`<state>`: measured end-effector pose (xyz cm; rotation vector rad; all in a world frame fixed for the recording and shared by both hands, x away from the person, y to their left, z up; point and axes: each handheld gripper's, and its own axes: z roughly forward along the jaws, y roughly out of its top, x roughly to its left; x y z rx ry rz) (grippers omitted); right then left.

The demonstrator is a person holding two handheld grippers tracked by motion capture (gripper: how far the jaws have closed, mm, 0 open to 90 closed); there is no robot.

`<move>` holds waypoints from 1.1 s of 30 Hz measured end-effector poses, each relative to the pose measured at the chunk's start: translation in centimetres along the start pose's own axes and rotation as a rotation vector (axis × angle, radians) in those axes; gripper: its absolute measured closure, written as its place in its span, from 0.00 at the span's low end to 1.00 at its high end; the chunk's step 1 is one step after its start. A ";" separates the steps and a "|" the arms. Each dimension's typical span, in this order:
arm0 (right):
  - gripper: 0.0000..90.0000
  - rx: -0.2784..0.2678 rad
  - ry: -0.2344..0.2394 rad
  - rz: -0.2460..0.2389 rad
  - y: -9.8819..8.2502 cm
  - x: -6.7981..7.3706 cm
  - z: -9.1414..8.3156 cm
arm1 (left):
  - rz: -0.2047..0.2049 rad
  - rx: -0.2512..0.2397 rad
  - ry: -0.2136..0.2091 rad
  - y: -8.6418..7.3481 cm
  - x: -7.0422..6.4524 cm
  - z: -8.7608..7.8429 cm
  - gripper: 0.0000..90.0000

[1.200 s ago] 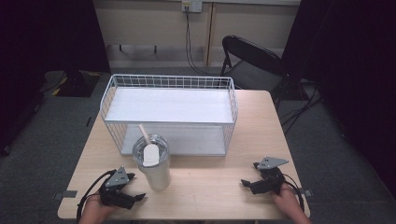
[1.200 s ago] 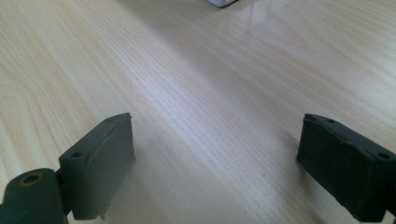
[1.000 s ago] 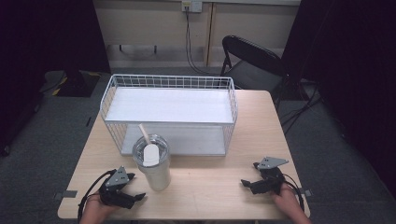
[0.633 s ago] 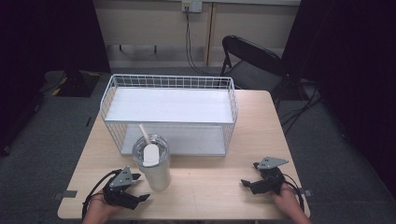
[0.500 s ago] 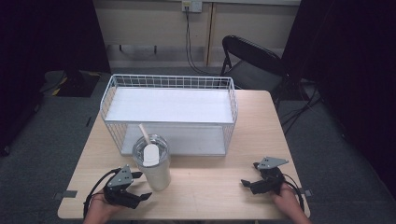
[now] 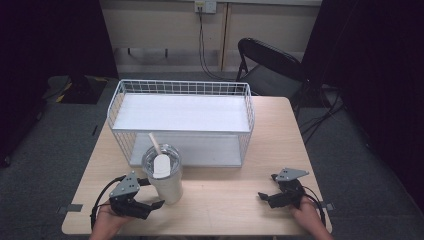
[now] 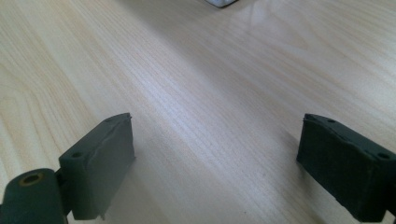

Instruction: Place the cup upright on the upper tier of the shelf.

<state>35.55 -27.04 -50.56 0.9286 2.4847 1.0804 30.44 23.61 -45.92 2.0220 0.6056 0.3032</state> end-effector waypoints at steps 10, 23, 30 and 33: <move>0.11 0.000 0.000 0.000 0.0 0.0 0.0 | -0.013 -0.043 0.017 1.0 0.3 0.2 0.17; 0.11 0.000 0.000 0.000 0.0 0.0 0.0 | -0.039 -0.091 0.022 1.9 0.5 1.5 0.11; 0.11 0.000 0.000 0.000 0.0 0.0 0.0 | -0.069 -0.141 0.026 1.8 0.4 2.3 0.09; 0.11 0.000 0.000 0.000 0.0 0.0 0.0 | -0.071 -0.163 0.033 1.7 0.3 2.4 0.08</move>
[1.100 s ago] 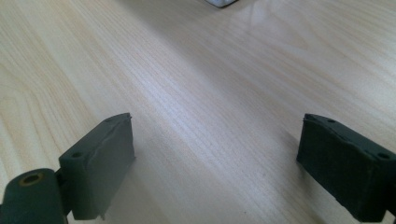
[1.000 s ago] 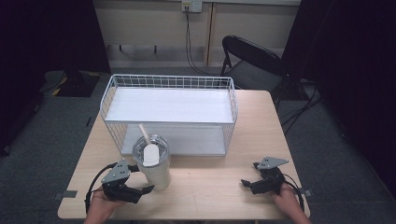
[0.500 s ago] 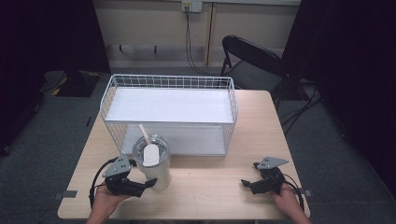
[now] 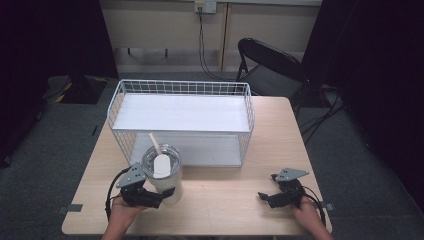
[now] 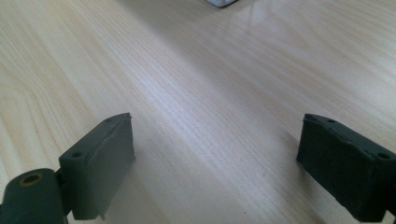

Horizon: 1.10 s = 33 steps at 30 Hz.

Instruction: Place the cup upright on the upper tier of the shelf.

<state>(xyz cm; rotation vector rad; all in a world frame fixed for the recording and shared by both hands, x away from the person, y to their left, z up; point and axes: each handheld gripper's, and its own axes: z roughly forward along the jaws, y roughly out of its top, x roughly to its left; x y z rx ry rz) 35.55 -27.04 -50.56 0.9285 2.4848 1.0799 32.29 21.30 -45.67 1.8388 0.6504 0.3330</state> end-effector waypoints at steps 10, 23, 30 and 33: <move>0.11 0.000 0.000 0.000 0.0 0.0 0.0 | 0.044 -0.070 0.033 -0.4 -0.5 0.2 0.10; 0.11 0.000 0.000 0.000 0.0 0.0 0.0 | 0.027 -0.092 0.023 -0.4 -0.8 0.3 0.11; 0.11 0.000 0.000 0.000 0.0 0.0 0.0 | 0.012 -0.123 0.019 0.5 -1.0 0.2 0.11; 0.11 0.000 0.000 0.000 0.0 0.0 0.0 | -0.003 -0.141 0.021 1.1 -1.0 0.2 0.11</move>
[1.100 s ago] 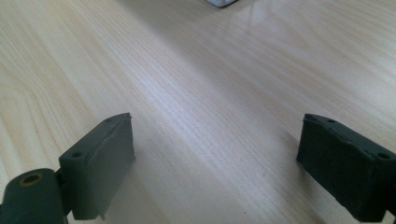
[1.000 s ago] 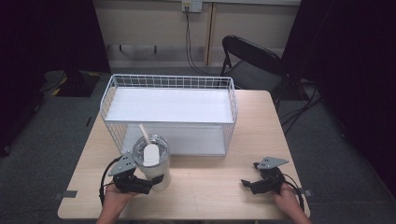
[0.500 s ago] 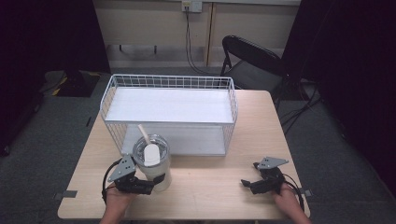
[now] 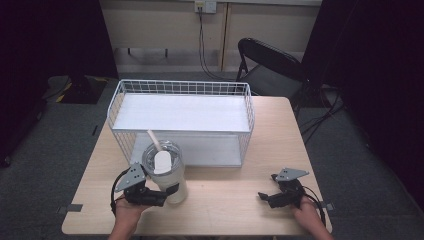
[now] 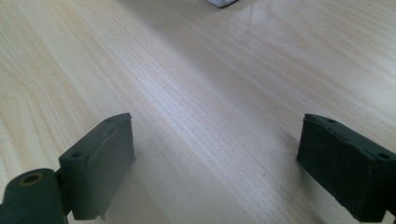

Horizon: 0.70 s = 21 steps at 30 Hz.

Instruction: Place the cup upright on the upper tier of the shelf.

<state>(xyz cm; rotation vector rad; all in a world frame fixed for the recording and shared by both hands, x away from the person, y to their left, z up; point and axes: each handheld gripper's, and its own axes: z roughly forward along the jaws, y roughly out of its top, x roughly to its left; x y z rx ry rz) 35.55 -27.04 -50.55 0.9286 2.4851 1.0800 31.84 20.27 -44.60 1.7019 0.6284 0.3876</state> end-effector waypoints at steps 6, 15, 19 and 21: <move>0.11 0.000 0.000 0.000 0.0 0.0 0.0 | -0.003 -0.001 0.016 1.0 0.1 0.1 0.11; 0.11 -0.001 0.000 0.000 0.0 0.0 0.0 | 0.002 0.028 0.031 2.2 0.4 0.4 0.11; 0.11 0.000 0.000 0.000 0.0 0.0 0.0 | -0.004 0.031 0.034 2.7 0.5 0.4 0.11; 0.11 0.000 0.000 0.000 0.0 0.0 0.0 | -0.012 0.032 0.033 3.0 0.6 0.4 0.11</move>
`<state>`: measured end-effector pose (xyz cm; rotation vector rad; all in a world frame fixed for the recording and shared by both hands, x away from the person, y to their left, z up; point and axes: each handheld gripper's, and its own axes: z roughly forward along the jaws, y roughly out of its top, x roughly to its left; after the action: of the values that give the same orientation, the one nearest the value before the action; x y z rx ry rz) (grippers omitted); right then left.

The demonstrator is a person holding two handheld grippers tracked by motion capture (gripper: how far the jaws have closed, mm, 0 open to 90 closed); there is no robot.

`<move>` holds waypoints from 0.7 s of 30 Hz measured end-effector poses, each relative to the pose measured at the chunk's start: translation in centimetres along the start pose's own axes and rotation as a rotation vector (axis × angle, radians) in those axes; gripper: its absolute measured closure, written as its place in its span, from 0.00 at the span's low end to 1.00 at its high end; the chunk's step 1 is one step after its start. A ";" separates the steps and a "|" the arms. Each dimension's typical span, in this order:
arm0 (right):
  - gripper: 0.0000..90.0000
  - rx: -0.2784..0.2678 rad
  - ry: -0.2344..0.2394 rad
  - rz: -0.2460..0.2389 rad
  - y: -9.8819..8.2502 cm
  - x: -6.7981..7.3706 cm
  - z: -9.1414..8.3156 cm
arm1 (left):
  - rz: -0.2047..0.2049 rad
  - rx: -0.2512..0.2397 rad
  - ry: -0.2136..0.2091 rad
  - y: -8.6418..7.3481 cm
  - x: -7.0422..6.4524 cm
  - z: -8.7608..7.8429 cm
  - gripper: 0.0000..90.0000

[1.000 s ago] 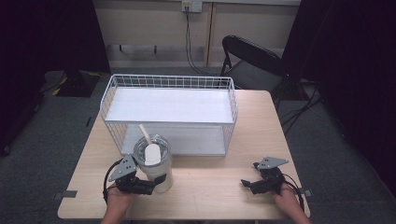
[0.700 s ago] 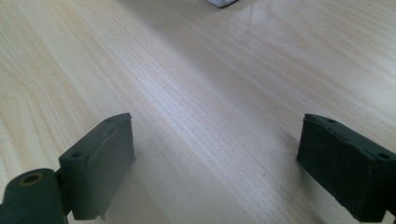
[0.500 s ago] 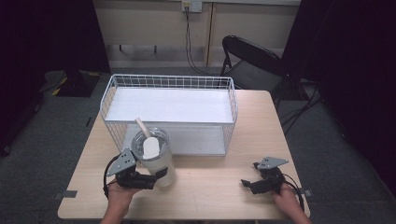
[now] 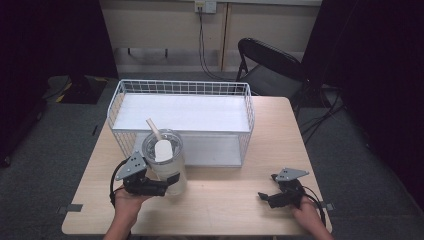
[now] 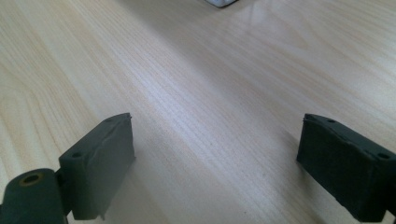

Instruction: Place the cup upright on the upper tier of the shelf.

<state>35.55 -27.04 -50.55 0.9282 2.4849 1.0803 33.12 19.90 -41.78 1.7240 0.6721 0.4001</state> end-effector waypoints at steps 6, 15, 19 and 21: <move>0.11 0.000 0.000 0.000 0.0 0.0 0.0 | -0.002 0.018 0.001 0.9 0.2 -0.1 0.11; 0.11 0.000 -0.001 0.000 0.0 0.0 0.0 | -0.015 0.023 -0.007 2.7 0.3 -0.4 0.11; 0.11 0.000 -0.001 0.000 0.0 0.0 0.0 | -0.010 0.022 -0.006 3.5 0.4 -0.6 0.11; 0.11 0.000 -0.001 0.000 0.0 0.0 0.0 | -0.007 0.033 -0.004 3.8 0.4 -0.6 0.11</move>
<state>35.54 -27.04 -50.55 0.9283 2.4846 1.0797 33.93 20.07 -37.96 1.7524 0.6849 0.3828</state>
